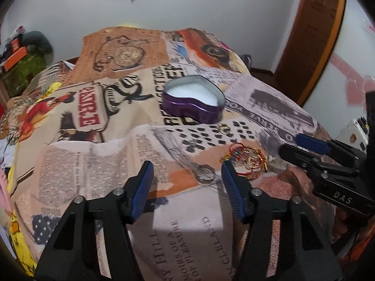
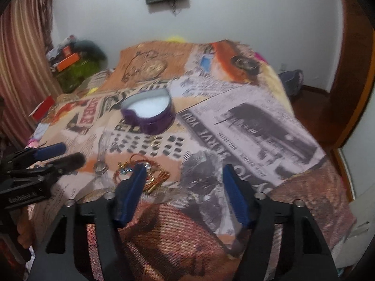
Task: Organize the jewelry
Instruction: 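Lower both tools toward the loose jewelry beside the purple heart tin, then grasp a silver ring with the left gripper while the right gripper grasps a pink-stone ring, then carry both held rings over the open purple heart tin, then open both grippers to drop the rings into the tin's foam, then move the right gripper back to the jewelry pile beside the tin, then grasp a small silver charm with the left gripper, then grasp the red-string beaded charm with the right gripper while the left holds the silver charm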
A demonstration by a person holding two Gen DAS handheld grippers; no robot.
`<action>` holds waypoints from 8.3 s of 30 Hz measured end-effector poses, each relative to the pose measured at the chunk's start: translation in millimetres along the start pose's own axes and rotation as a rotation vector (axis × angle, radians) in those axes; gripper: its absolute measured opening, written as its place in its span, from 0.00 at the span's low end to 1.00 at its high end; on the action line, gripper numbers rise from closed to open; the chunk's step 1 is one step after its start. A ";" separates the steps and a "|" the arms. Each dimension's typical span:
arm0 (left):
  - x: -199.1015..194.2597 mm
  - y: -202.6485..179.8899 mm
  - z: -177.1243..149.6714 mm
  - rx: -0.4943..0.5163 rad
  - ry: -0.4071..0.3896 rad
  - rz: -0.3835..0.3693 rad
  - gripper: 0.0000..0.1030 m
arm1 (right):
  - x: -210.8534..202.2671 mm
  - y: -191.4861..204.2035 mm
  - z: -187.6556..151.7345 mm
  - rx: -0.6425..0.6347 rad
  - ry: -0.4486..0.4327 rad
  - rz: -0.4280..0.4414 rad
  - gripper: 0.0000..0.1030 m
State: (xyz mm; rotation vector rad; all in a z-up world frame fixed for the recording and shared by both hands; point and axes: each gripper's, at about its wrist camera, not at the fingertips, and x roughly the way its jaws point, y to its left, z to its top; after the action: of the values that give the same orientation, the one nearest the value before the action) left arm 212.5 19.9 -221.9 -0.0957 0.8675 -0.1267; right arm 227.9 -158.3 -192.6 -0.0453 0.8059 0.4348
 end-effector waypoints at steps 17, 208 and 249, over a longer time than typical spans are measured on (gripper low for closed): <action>27.4 1.3 1.5 0.006 0.090 -0.090 0.31 | 41.9 26.1 16.3 -0.125 0.119 0.136 0.17; 63.0 3.0 34.0 0.118 0.108 -0.077 0.08 | 70.3 17.3 18.8 -0.117 0.189 0.127 0.18; 25.7 18.4 21.4 0.066 0.058 -0.097 0.08 | 73.5 25.6 26.8 -0.157 0.216 0.081 0.30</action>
State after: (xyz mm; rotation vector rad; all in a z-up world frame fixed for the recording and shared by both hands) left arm 246.6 34.9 -230.0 -0.0727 0.9159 -0.2497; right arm 281.1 -103.1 -222.7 -0.2092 0.9869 0.5766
